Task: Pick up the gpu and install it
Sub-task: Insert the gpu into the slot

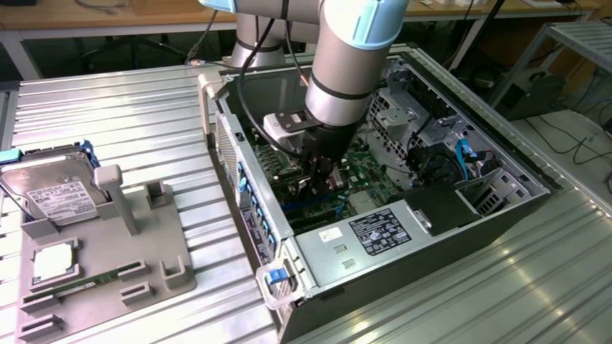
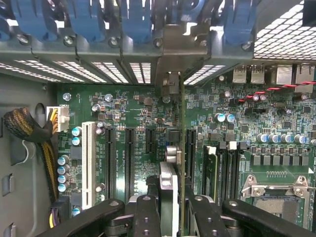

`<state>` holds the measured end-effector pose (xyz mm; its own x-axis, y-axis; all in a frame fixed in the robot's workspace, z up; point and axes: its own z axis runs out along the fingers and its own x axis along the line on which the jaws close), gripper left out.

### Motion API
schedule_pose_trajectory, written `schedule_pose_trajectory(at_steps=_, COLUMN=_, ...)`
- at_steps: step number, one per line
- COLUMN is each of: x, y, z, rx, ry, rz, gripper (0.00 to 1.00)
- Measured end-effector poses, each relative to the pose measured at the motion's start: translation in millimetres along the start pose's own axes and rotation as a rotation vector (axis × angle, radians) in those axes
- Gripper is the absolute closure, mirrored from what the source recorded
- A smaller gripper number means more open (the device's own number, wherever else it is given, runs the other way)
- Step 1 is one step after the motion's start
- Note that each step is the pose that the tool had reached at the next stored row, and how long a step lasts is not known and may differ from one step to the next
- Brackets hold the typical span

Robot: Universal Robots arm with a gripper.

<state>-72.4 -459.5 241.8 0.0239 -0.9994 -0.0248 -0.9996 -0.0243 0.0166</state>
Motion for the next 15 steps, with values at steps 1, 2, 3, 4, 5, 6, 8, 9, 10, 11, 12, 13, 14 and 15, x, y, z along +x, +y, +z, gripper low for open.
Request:
schedule_pose_trajectory(at_steps=1, x=0.0, y=0.0, z=0.0, rx=0.0000, ry=-0.0003, rz=0.000, gripper=0.72)
schedule_pose_trajectory(at_steps=2, x=0.0, y=0.0, z=-0.6, rx=0.0001, ry=-0.0007, rz=0.000, gripper=0.72)
schedule_pose_trajectory(at_steps=3, x=-0.3, y=0.0, z=-2.1, rx=0.0008, ry=-0.0025, rz=0.000, gripper=0.72)
schedule_pose_trajectory(at_steps=4, x=-0.3, y=0.0, z=-3.9, rx=0.0011, ry=-0.0027, rz=0.000, gripper=0.72)
schedule_pose_trajectory(at_steps=5, x=-0.3, y=0.1, z=-6.2, rx=0.0005, ry=-0.0014, rz=0.000, gripper=0.72)
schedule_pose_trajectory(at_steps=6, x=-0.2, y=0.1, z=-7.5, rx=0.0001, ry=-0.0006, rz=0.000, gripper=0.72)
schedule_pose_trajectory(at_steps=8, x=-0.2, y=0.1, z=-7.5, rx=0.0001, ry=-0.0007, rz=0.000, gripper=0.72)
schedule_pose_trajectory(at_steps=9, x=-0.2, y=0.2, z=-7.5, rx=0.0001, ry=-0.0005, rz=0.000, gripper=0.72)
schedule_pose_trajectory(at_steps=10, x=-0.1, y=0.2, z=-7.3, rx=0.0000, ry=-0.0004, rz=0.003, gripper=0.72)
schedule_pose_trajectory(at_steps=11, x=-0.1, y=0.2, z=-7.2, rx=0.0000, ry=-0.0004, rz=0.004, gripper=0.72)
schedule_pose_trajectory(at_steps=12, x=-0.1, y=0.2, z=-7.1, rx=0.0001, ry=-0.0005, rz=0.004, gripper=0.72)
schedule_pose_trajectory(at_steps=13, x=-0.1, y=0.2, z=-7.1, rx=0.0001, ry=-0.0006, rz=0.005, gripper=0.72)
schedule_pose_trajectory(at_steps=14, x=-0.1, y=0.1, z=-7.0, rx=0.0002, ry=-0.0006, rz=0.005, gripper=0.72)
schedule_pose_trajectory(at_steps=15, x=-0.1, y=0.1, z=-6.8, rx=0.0002, ry=-0.0007, rz=0.005, gripper=0.72)
